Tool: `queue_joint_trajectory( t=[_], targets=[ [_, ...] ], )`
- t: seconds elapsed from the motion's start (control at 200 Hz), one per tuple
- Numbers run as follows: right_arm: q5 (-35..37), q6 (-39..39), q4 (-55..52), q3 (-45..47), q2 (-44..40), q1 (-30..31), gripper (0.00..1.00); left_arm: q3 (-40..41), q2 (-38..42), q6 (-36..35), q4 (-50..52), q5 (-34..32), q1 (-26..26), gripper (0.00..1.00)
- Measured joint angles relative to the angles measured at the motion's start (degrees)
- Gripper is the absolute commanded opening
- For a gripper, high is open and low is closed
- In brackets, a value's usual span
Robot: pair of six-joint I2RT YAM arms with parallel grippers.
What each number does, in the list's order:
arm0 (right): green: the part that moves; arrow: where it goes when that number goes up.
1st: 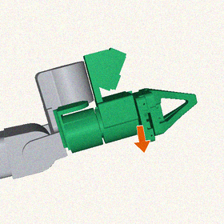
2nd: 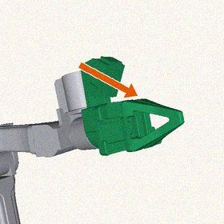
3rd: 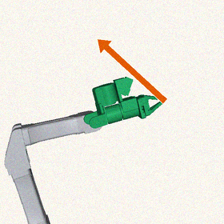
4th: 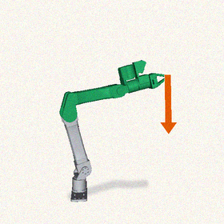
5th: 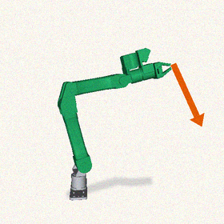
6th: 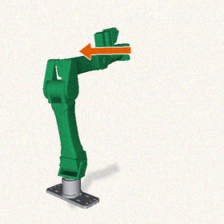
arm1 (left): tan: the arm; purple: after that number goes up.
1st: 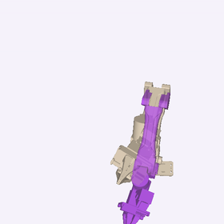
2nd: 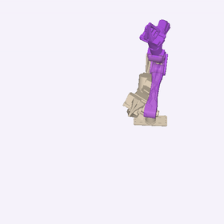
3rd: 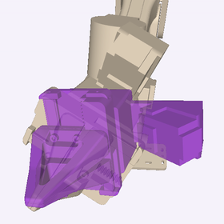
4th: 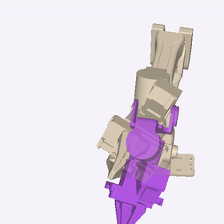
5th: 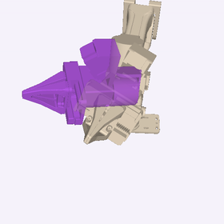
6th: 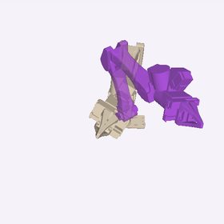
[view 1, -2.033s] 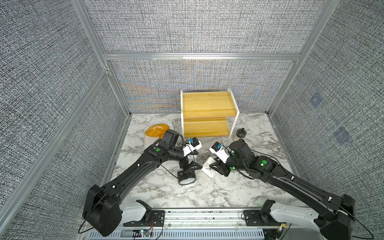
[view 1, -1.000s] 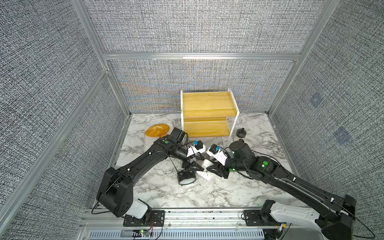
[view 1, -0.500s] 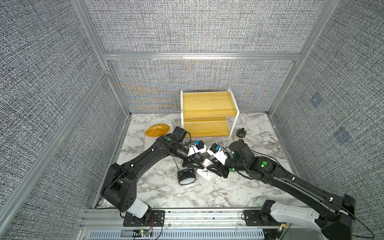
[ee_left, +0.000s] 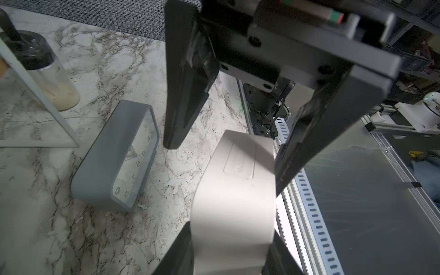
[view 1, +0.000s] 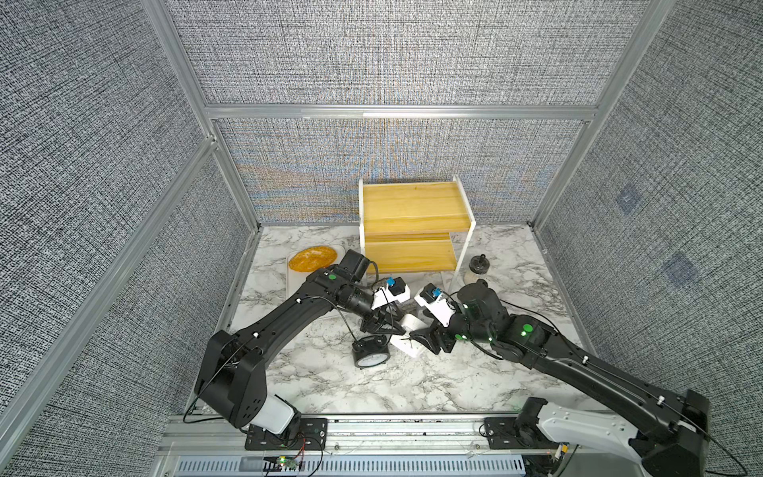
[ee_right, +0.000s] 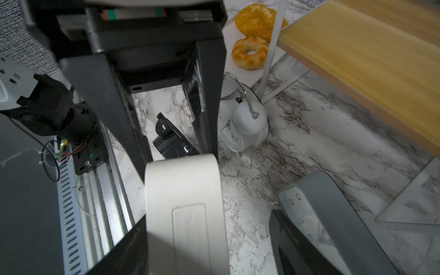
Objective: Place the alarm clocks on the shelf by style
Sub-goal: Pick up the alarm from the center of the board.
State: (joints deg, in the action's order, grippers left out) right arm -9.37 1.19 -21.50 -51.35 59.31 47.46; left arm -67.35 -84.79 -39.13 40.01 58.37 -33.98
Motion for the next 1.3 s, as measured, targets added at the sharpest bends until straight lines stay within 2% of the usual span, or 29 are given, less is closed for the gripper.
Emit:
queue_joint_trajectory(
  t=[0.195, 0.315, 0.49, 0.601, 0.771, 0.941, 1.126, 1.301],
  targets=[
    [7.9, -2.6, 7.1, 5.9, -10.0, -0.7, 0.93, 5.2, 7.5, 14.9, -13.7, -6.5, 0.0, 0.08],
    [9.3, -2.8, 13.2, 11.8, -15.3, -0.9, 0.94, 8.4, 11.1, 25.6, -23.1, -12.5, 0.0, 0.07],
    [10.1, -2.8, 22.5, 18.8, -18.4, -0.6, 0.95, 13.2, 14.8, 40.7, -36.0, -22.6, -0.4, 0.07],
    [12.2, -4.9, 28.7, 22.0, -18.4, -0.2, 0.97, 15.5, 16.6, 47.6, -42.4, -28.7, -2.8, 0.06],
    [18.4, -7.3, 38.0, 26.1, -17.3, 3.4, 0.99, 17.6, 17.5, 52.6, -48.5, -38.5, -8.8, 0.04],
    [24.7, -7.5, 45.9, 28.0, -15.5, 6.2, 0.99, 20.8, 17.4, 54.2, -53.1, -47.8, -13.7, 0.04],
    [29.2, -7.3, 50.2, 27.4, -12.0, 8.1, 0.99, 22.3, 16.7, 54.6, -57.4, -53.8, -16.9, 0.04],
    [31.9, -6.8, 51.5, 27.0, -10.7, 8.3, 0.99, 22.4, 16.2, 54.3, -60.0, -55.4, -17.7, 0.04]
  ],
)
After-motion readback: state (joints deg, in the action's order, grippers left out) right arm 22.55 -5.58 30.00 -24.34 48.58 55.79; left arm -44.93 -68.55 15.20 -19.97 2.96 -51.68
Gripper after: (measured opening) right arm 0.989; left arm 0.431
